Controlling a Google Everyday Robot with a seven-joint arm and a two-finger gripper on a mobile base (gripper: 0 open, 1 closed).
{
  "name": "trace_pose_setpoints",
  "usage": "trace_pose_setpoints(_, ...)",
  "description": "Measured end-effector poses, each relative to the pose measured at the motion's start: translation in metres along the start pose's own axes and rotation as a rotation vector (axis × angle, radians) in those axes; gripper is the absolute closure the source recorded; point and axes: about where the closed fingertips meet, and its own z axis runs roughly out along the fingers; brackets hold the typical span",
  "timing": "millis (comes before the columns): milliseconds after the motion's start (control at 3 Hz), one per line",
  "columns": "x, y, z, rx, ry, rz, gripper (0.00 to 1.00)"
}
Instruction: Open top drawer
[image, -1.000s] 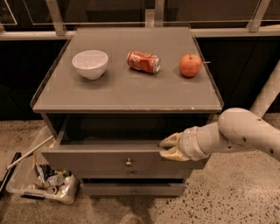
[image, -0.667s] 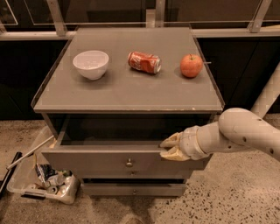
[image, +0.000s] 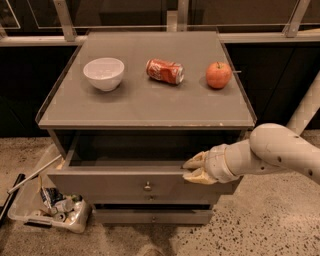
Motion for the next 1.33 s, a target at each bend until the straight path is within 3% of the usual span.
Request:
trace_pose_setpoints(333,0.0,0.0,0.0,0.0,0.0,0.001,0.11)
trace_pose_setpoints(667,0.013,0.006,0.001,-0.005,0.002,0.034,0.0)
trace_pose_setpoints(1000,0.013,0.006,0.001,-0.005,0.002,0.034,0.0)
trace_pose_setpoints(1333,0.013,0.006,0.001,-0.005,0.002,0.034,0.19)
